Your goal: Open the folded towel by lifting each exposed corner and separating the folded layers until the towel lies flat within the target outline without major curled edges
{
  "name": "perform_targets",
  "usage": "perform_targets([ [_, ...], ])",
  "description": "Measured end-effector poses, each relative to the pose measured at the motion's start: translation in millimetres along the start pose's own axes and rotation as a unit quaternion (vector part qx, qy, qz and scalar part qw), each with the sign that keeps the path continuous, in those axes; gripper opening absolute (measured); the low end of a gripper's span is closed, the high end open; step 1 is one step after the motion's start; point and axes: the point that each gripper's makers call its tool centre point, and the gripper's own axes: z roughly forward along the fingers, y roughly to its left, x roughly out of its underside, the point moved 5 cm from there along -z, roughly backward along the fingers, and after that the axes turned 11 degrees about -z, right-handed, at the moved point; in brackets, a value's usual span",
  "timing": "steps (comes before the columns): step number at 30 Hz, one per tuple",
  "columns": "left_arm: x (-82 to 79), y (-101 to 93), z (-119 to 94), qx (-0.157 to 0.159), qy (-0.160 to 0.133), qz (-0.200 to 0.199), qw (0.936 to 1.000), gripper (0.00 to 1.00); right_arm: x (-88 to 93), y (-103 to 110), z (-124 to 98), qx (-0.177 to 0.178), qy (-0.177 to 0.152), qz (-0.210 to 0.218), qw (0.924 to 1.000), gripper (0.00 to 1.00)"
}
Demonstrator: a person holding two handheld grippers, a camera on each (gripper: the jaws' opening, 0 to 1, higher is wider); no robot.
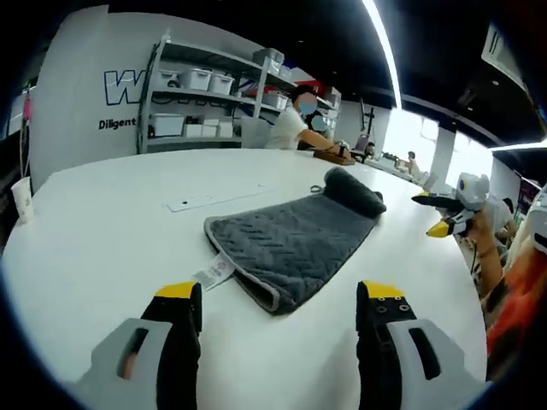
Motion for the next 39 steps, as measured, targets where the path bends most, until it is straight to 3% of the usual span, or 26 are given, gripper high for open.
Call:
perform_targets([
  [6,5.2,-4.5,10.8,0.004,0.012,-0.006,0.9999,0.47,4.8,-1.7,-1.3,0.0,-0.001,0.007,1.0,0.87],
  [8,8.7,-3.3,14.1,0.001,0.026,-0.006,0.9996,0.33,6.6,0.1,-1.3,-0.004,0.002,0.006,1.0,0.87],
  [15,13.2,0.6,23.9,-0.006,0.034,-0.015,0.9993,0.29,8.1,0.6,-3.6,-0.003,0.004,0.005,1.0,0.86],
  [23,17.9,5.6,26.5,-0.001,0.033,-0.032,0.9989,0.05,8.4,-0.7,-4.4,0.006,0.01,0.011,0.9999,0.87],
  [31,15.2,8.7,21.9,-0.012,0.027,-0.031,0.9991,0.02,7.0,-3.5,-7.0,0.016,0.009,0.014,0.9997,0.86],
  [39,17.6,18.9,13.6,-0.026,0.025,-0.052,0.998,0.02,10.1,2.8,-4.7,0.002,0.025,0.006,0.9997,0.9],
])
